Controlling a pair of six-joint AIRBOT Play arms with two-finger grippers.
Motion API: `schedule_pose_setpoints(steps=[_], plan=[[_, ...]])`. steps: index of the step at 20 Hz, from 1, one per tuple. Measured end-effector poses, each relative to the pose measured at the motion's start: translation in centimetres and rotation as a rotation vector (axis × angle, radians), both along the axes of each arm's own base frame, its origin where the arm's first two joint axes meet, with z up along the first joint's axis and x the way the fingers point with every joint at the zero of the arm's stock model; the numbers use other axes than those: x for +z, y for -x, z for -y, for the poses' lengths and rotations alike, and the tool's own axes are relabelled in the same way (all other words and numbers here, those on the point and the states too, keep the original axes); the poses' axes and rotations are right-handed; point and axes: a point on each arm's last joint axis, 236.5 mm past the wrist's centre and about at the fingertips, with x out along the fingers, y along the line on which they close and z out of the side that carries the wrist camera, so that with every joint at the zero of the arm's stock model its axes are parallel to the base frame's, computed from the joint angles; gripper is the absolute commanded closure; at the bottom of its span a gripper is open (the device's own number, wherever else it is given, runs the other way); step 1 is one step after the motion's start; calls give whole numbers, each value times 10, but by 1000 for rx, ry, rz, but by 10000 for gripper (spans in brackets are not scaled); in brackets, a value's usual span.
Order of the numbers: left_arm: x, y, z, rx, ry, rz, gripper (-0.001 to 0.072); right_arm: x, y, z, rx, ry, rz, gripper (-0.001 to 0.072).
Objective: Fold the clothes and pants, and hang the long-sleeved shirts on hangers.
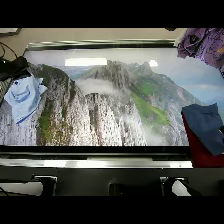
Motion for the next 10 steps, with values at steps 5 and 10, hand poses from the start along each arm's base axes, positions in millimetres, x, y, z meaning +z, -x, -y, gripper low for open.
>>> schedule_pose_setpoints(steps=[5,10], plan=[[0,0,0,0,0,0,691,-1,6,-1,-20,0,-17,680],[0,0,0,0,0,0,691,-1,11,-5,-38,-10,-37,658]])
